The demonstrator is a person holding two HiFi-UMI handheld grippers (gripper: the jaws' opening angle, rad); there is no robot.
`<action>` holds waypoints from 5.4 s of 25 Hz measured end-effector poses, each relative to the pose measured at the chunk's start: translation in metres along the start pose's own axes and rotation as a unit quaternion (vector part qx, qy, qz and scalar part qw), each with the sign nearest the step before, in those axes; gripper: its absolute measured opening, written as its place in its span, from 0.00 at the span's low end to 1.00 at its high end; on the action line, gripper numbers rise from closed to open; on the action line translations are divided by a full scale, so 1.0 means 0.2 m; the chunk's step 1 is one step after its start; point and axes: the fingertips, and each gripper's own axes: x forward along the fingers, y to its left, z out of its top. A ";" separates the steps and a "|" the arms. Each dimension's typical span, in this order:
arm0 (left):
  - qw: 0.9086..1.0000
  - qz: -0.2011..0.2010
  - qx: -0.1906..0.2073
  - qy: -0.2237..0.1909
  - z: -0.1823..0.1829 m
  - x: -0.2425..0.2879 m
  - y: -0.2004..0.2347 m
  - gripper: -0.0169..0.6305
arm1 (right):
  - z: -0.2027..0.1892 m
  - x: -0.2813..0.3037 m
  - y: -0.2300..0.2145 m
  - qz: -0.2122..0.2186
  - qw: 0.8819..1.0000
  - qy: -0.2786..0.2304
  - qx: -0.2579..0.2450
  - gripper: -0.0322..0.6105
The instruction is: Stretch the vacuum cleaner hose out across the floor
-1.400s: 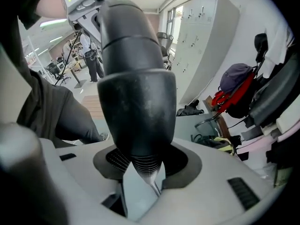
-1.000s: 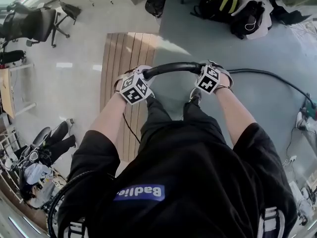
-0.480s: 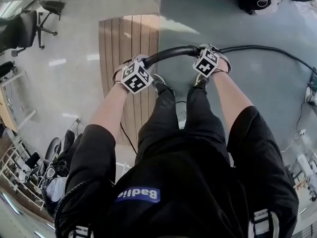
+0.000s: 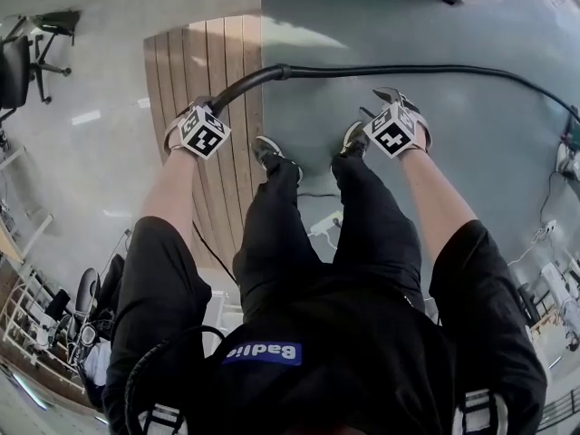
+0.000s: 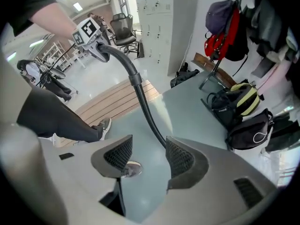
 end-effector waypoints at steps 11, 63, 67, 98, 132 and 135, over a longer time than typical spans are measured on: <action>0.985 0.053 -0.142 -0.077 -0.28 0.76 0.32 0.09 | 0.11 0.86 -0.34 -0.011 0.994 -0.088 -0.059 0.37; 0.927 -0.013 -0.096 -0.363 0.70 1.08 0.44 0.52 | 0.61 1.54 -0.70 0.057 0.968 -0.243 -0.005 0.37; 0.925 0.000 -0.026 -0.379 0.88 0.85 0.42 0.52 | 0.67 1.31 -0.70 0.065 0.961 -0.267 -0.004 0.37; 0.823 -0.128 -0.111 -0.542 1.51 -2.53 -1.33 0.29 | 0.37 -2.60 0.57 0.052 0.858 -0.487 0.157 0.37; 0.788 -0.055 -0.016 -0.612 1.14 -3.14 -1.88 0.04 | 0.53 -3.23 1.39 0.062 0.808 -0.585 0.036 0.06; 0.790 -0.056 -0.013 -0.610 1.13 -3.13 -1.90 0.04 | 0.50 -3.22 1.41 0.060 0.810 -0.582 0.040 0.06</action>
